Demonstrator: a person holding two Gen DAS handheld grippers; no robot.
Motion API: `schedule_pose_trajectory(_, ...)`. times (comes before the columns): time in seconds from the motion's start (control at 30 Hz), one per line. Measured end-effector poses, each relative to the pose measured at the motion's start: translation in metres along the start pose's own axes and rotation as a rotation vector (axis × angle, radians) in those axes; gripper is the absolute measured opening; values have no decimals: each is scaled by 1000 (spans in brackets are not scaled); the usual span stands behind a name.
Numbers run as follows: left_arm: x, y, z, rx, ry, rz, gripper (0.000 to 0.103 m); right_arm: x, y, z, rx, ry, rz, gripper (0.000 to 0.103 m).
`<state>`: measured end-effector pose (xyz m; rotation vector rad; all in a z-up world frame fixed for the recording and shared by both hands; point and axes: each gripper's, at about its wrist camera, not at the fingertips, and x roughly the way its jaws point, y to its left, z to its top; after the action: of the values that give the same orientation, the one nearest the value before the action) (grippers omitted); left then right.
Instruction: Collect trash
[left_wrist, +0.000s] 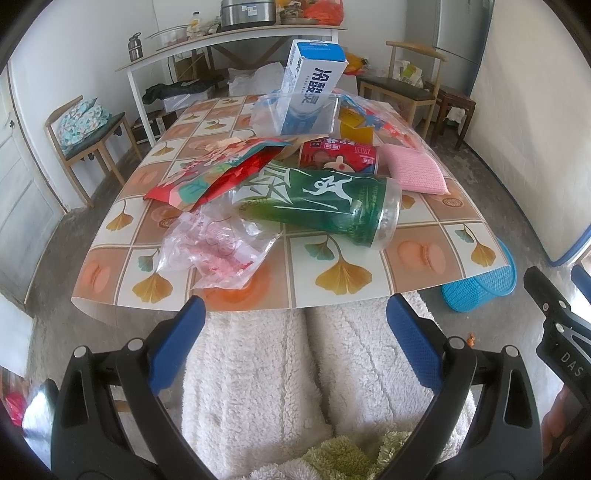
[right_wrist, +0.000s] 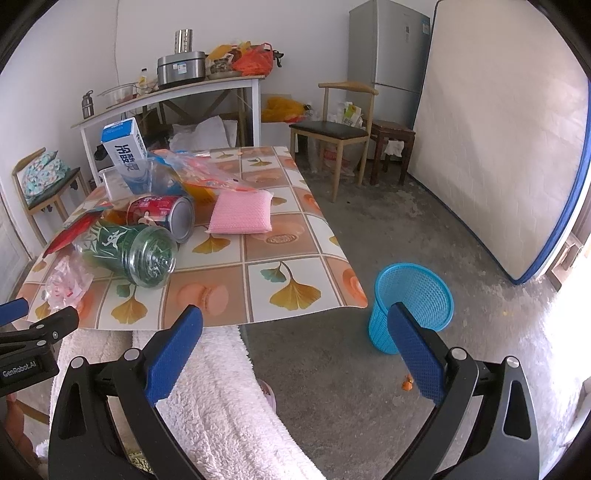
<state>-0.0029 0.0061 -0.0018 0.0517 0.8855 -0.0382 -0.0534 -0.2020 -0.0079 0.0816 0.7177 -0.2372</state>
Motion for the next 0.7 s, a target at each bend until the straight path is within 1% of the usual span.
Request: schedule_pose_trajectory(0.7, 1, 4, -1, -3, 5, -4, 95, -1, 3, 1, -3, -4, 0, 98)
